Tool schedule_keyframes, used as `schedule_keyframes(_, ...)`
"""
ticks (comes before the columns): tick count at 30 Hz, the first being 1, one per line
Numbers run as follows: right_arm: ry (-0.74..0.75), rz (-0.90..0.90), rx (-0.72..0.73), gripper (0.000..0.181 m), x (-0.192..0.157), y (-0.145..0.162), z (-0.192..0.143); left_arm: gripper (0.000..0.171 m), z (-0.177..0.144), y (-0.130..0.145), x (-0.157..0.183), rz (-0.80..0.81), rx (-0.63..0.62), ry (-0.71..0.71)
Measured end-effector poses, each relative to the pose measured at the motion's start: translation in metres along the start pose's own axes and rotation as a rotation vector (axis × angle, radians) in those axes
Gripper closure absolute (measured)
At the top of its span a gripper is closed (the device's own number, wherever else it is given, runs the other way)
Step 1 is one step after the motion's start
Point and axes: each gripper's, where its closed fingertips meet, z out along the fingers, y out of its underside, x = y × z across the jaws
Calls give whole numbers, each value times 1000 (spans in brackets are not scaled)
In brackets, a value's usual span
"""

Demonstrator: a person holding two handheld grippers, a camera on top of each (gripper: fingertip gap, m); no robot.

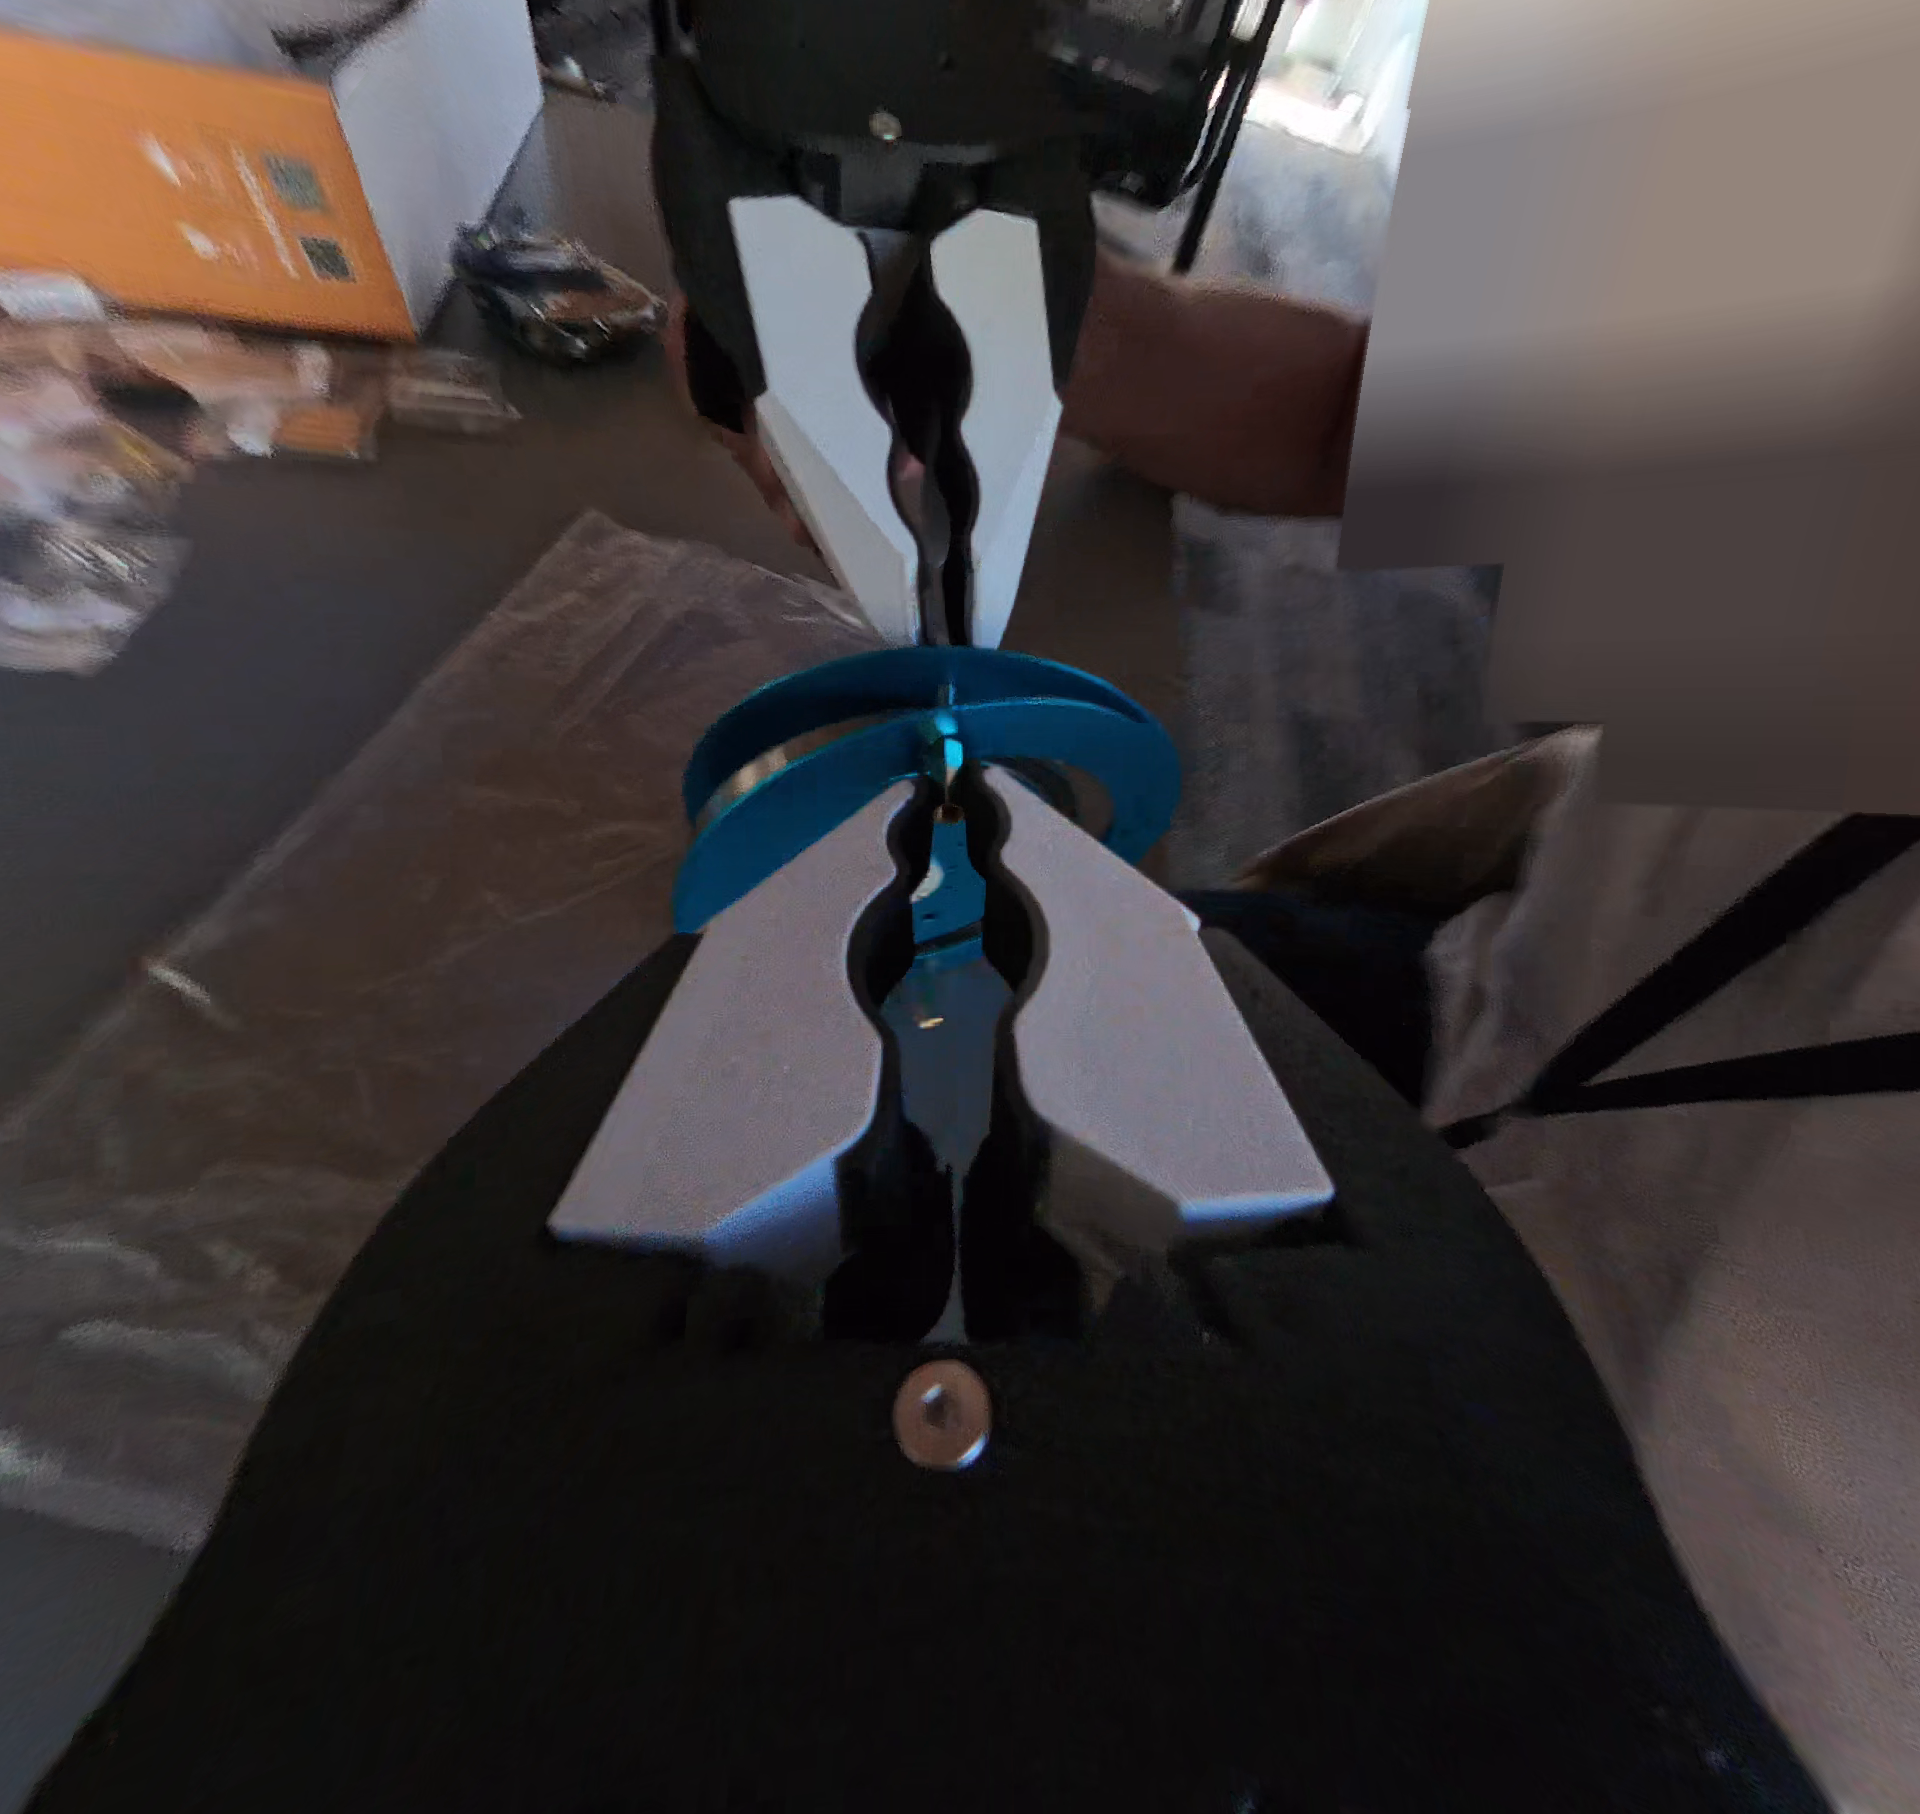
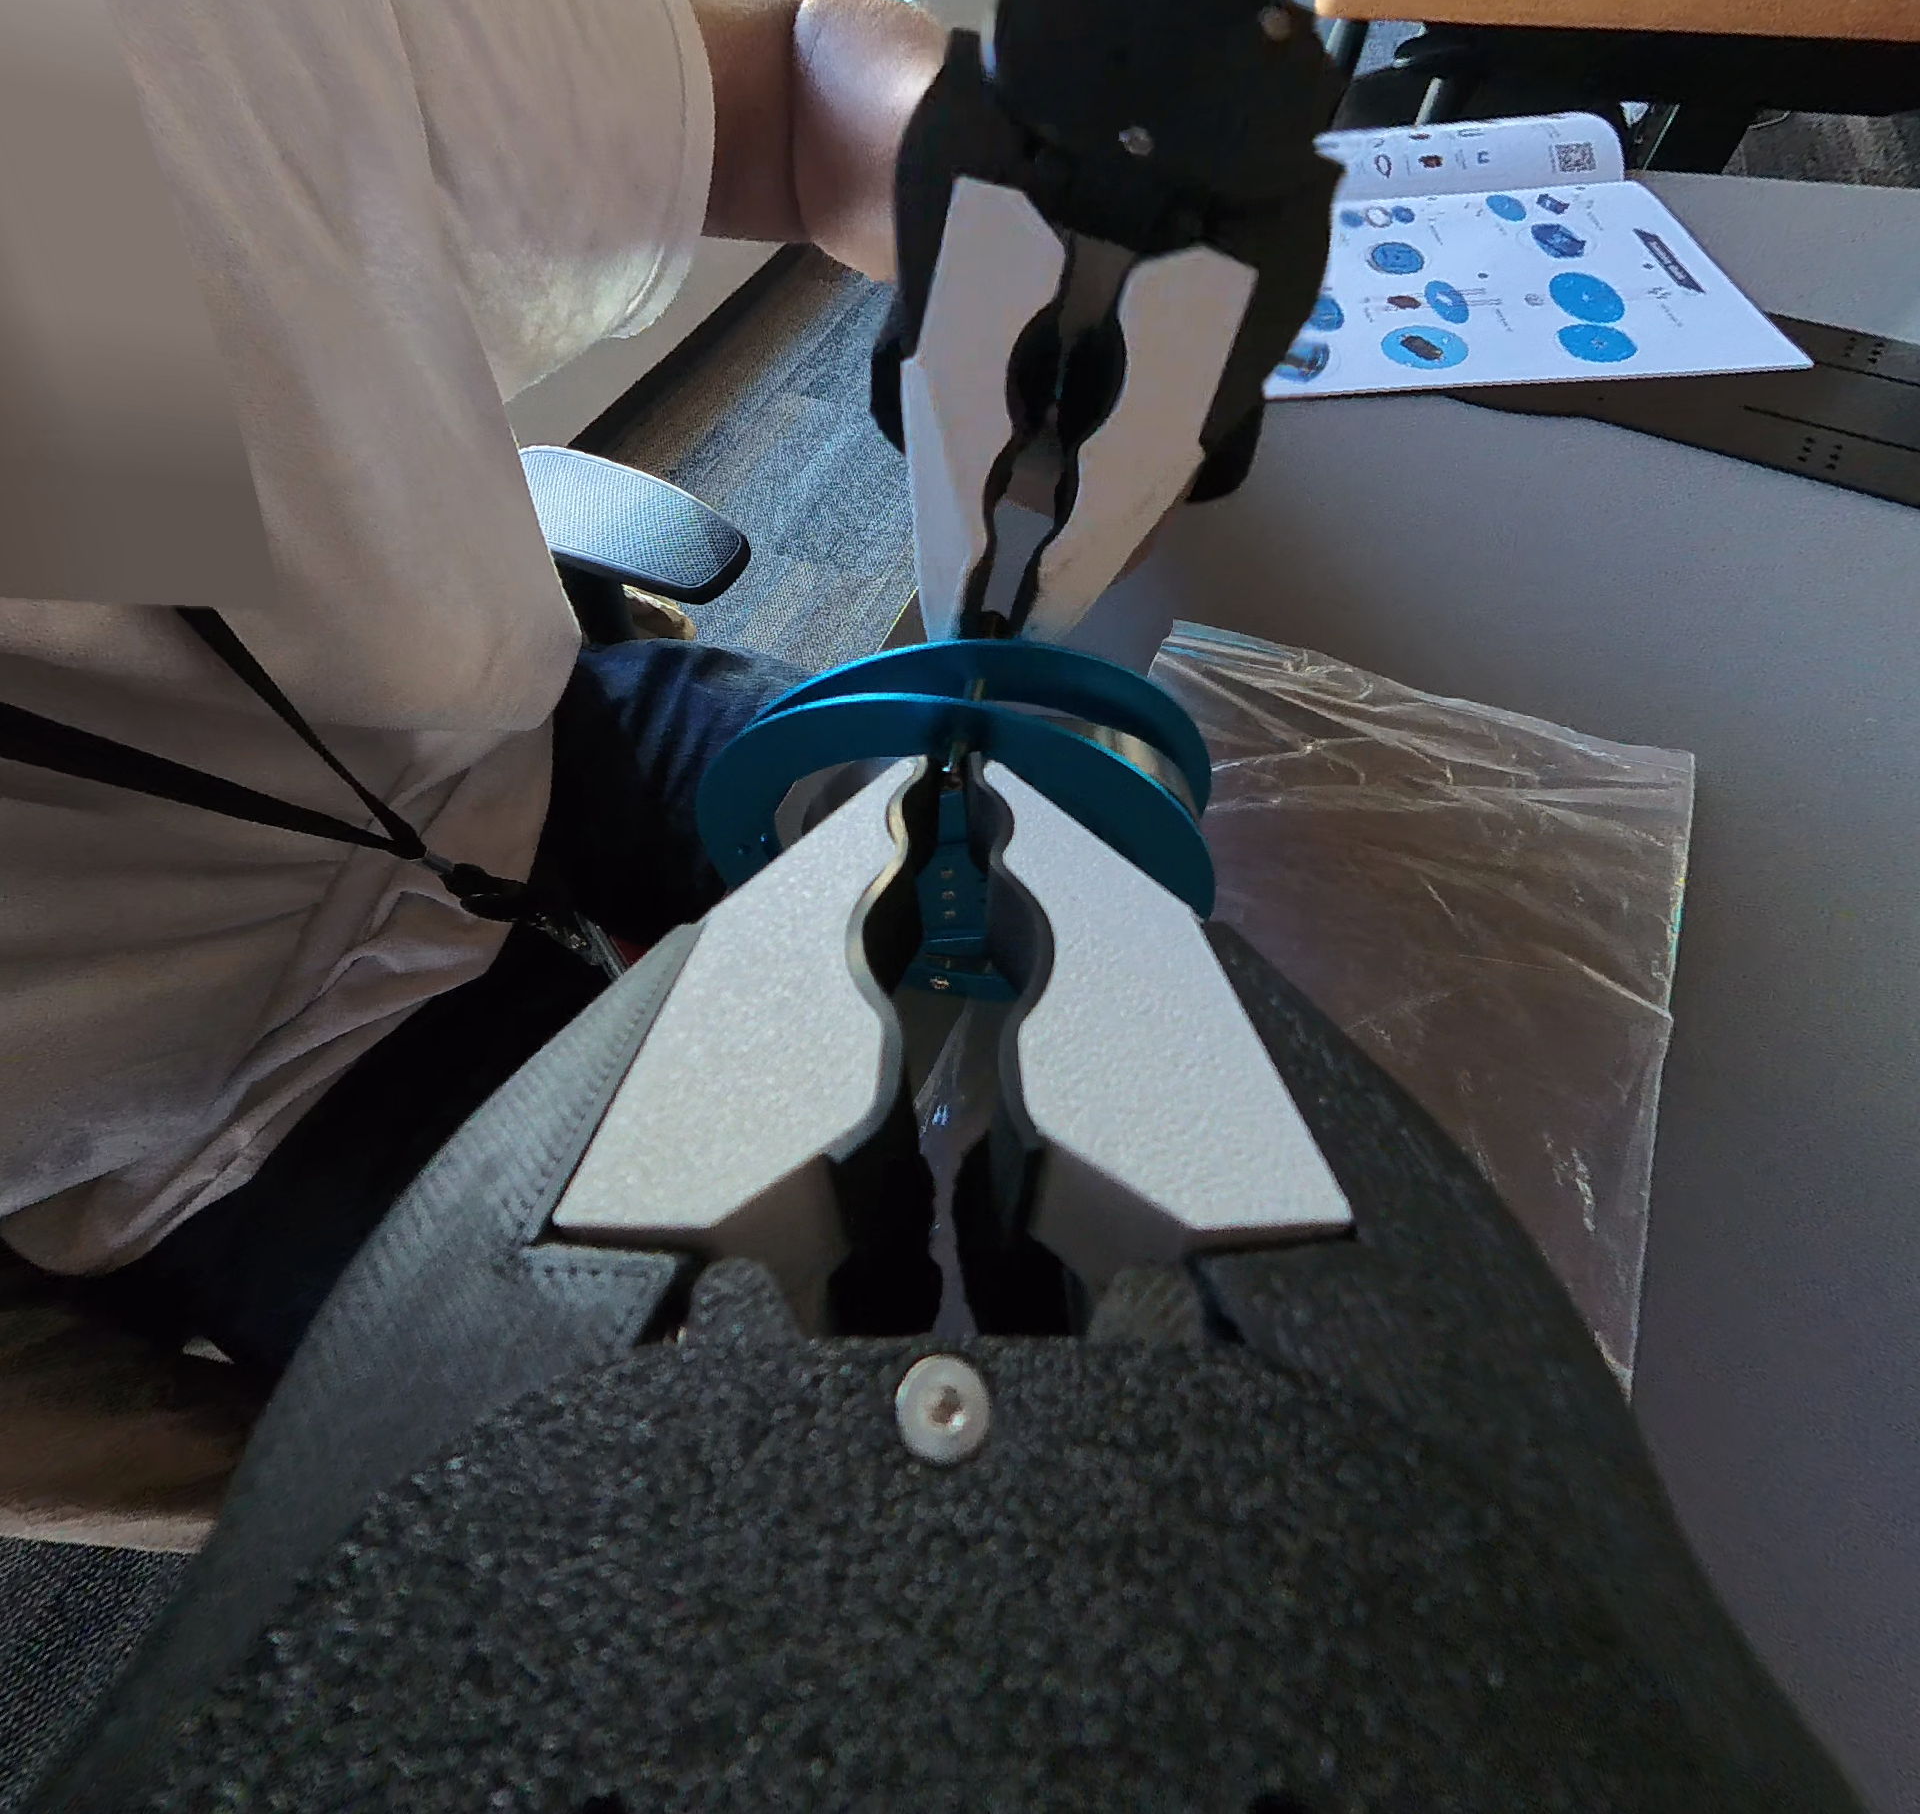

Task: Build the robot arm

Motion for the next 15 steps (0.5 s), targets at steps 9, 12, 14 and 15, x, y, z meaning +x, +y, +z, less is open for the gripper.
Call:
schedule_keyframes(9, -39, 48, 14, 178, 0, 1, -2, 166, -2, -4, -13, 1671, -319, -715)
schedule_keyframes(12, -24, 42, 6, 179, 1, 2, -2, 166, -4, -6, -16, 1845, -337, -825)
schedule_keyframes(14, -16, 37, 5, 178, 2, 2, -1, 165, -5, -6, -18, 1776, -315, -848)
schedule_keyframes(15, -24, 38, 5, 178, 1, 1, -1, 165, -6, -5, -18, 1681, -288, -825)
